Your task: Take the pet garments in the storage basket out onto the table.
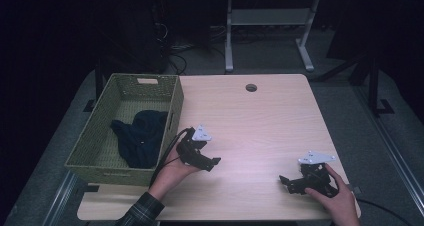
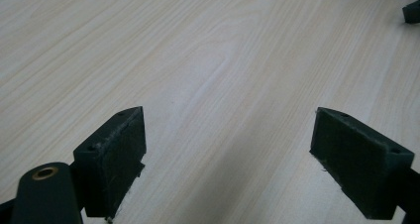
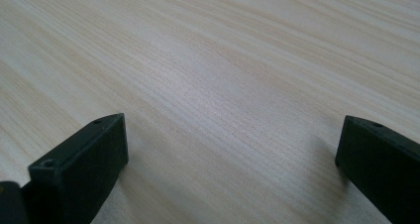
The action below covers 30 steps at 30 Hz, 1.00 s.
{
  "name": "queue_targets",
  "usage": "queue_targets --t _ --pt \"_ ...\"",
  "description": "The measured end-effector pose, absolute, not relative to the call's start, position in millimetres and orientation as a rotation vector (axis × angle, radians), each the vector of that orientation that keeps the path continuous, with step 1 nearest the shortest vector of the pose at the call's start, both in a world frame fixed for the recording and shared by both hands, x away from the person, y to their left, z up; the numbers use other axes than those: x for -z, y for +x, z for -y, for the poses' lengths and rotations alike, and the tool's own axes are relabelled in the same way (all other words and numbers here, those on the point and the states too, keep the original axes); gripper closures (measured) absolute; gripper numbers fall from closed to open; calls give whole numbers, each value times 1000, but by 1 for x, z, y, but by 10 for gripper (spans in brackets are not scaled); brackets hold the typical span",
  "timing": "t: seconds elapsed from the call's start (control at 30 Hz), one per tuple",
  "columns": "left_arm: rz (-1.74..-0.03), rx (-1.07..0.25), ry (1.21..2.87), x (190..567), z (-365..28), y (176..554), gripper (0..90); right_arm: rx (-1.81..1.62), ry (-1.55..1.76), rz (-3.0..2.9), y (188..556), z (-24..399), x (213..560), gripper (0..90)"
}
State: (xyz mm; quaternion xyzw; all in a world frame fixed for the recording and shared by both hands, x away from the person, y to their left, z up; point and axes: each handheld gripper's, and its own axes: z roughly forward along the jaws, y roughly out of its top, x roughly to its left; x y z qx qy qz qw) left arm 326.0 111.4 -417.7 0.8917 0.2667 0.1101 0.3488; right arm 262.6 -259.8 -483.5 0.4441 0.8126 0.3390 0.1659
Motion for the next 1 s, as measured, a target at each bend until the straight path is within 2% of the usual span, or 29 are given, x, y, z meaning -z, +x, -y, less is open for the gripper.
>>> queue_targets --t 1.0 --pt "-652 -263 2287 382 -116 332 135 -966 1264 -2314 263 260 483 0"
